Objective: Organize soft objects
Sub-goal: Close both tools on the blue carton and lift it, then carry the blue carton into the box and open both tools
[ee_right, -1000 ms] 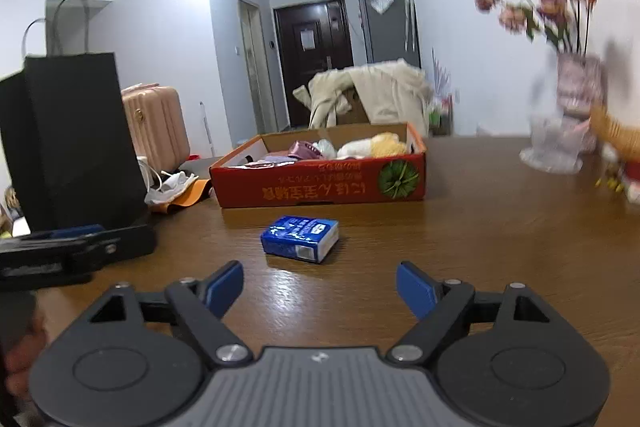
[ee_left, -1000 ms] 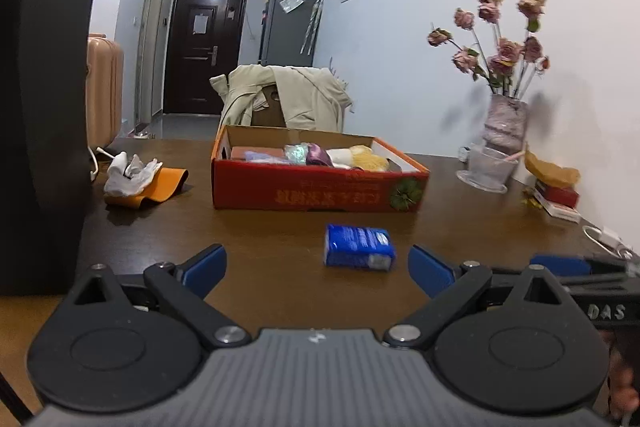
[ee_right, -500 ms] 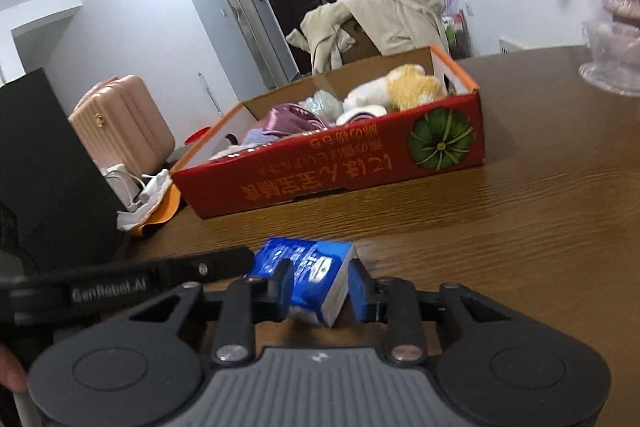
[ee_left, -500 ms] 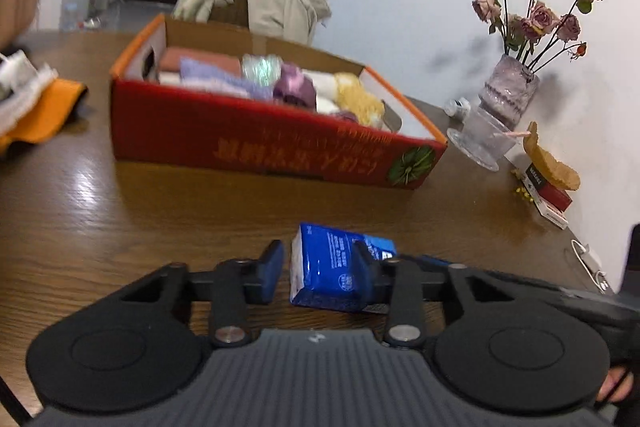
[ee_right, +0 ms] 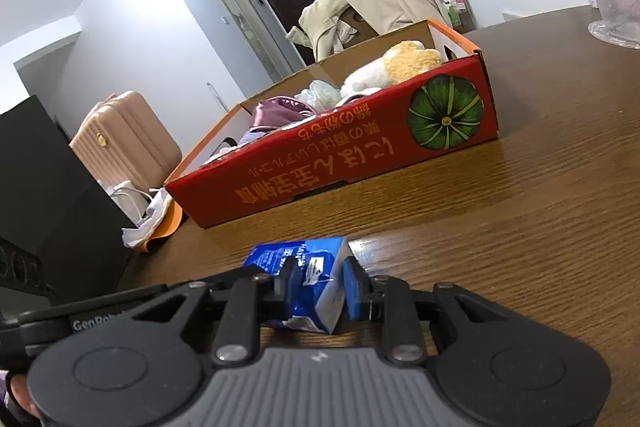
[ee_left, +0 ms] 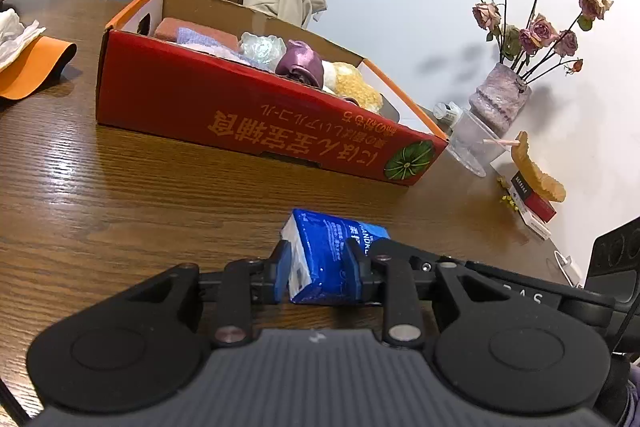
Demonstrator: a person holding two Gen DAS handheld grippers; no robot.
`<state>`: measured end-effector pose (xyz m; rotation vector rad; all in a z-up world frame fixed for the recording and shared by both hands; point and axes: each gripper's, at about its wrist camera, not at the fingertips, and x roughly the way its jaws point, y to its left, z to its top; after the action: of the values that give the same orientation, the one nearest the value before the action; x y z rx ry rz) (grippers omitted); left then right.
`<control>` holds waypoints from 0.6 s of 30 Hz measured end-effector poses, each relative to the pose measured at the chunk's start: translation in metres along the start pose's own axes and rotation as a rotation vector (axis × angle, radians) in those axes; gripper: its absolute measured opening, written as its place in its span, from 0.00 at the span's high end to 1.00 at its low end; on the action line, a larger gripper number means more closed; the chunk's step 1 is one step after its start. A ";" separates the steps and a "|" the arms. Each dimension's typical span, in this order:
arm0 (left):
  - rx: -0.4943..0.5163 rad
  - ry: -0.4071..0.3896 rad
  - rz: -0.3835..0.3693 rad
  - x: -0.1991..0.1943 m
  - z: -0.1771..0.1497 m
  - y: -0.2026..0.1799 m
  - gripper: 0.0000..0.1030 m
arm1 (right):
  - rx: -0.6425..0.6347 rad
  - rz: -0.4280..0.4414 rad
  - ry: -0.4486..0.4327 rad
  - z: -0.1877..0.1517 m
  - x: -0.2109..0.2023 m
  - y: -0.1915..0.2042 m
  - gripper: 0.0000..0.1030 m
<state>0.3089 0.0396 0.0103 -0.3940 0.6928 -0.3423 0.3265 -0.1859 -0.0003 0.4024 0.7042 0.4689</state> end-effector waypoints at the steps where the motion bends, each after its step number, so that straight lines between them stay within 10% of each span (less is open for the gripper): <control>1: 0.006 0.003 0.009 -0.002 0.001 -0.003 0.73 | 0.003 0.000 0.000 0.001 -0.001 0.000 0.81; 18: 0.085 -0.150 0.056 -0.098 -0.010 -0.075 0.73 | -0.157 0.022 -0.117 0.000 -0.103 0.056 0.85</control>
<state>0.2185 0.0134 0.0908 -0.3158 0.5395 -0.2849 0.2421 -0.1947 0.0813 0.2869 0.5466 0.5134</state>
